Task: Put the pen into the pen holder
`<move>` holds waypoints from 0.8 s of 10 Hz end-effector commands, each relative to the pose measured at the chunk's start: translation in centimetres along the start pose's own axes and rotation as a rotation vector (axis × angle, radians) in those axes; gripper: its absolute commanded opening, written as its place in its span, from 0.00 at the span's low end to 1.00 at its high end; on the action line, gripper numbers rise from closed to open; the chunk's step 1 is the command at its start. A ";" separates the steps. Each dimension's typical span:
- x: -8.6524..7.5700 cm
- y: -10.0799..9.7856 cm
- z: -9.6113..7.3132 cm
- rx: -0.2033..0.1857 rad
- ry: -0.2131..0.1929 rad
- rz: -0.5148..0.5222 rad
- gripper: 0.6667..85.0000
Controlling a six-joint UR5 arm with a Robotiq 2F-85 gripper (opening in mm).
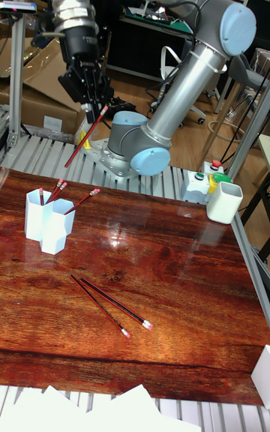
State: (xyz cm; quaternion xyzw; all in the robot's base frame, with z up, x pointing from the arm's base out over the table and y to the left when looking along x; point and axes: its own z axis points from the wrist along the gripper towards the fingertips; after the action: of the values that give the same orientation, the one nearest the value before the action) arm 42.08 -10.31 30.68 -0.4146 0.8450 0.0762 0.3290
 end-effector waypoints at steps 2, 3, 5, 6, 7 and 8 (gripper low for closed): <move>-0.1 0.3 0.7 -0.015 -0.010 0.021 0.00; 0.0 0.9 0.7 -0.035 -0.005 0.062 0.00; 1.8 0.9 0.7 -0.032 0.064 0.088 0.00; 2.0 1.0 0.7 -0.038 0.072 0.105 0.00; 1.8 1.1 0.7 -0.041 0.066 0.127 0.00; 1.4 0.7 0.7 -0.025 0.048 0.165 0.00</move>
State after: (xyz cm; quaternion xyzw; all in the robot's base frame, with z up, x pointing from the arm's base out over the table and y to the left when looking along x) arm 41.02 -10.52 28.87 -0.3772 0.8732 0.0956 0.2933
